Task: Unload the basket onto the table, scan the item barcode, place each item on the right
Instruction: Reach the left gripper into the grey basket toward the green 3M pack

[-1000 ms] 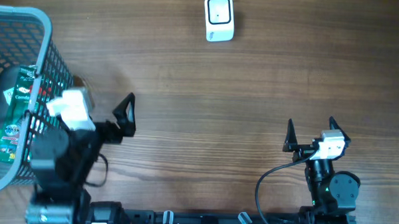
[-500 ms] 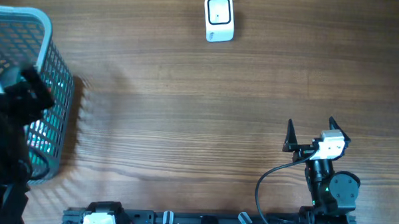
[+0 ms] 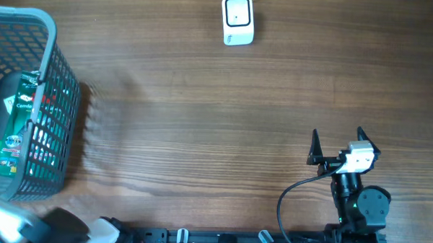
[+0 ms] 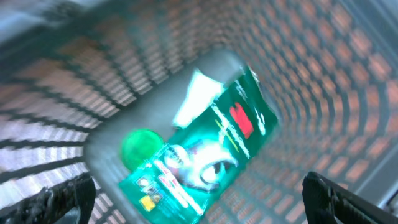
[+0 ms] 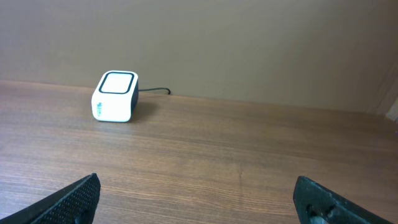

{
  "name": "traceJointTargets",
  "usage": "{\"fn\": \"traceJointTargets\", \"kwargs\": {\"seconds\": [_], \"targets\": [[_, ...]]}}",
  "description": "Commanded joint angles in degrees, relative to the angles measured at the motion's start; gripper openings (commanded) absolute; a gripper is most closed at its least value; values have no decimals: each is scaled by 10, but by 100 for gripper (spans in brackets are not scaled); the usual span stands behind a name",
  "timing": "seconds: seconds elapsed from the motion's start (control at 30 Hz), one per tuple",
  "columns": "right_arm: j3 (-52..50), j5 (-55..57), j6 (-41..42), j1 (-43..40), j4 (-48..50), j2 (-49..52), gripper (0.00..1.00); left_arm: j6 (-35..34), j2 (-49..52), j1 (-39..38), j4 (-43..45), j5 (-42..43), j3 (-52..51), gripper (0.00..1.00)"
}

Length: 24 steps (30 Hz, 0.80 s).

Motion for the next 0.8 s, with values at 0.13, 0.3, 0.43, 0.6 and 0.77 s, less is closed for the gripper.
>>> {"fn": "traceJointTargets", "kwargs": {"seconds": [0.13,0.3,0.43,0.6,0.77], "targets": [[0,-5,-5,0,3,-3,100,213,160,4,-41,157,0,100],[0,-5,-5,0,3,-3,100,226,231,4,-30,125,0,100],[0,-5,-5,0,3,-3,99,226,297,4,-9,123,0,100],[0,-5,-5,0,3,-3,100,226,359,2,-15,125,-10,100],[0,-5,-5,0,3,-3,100,248,364,-19,-4,125,-74,100]]}}
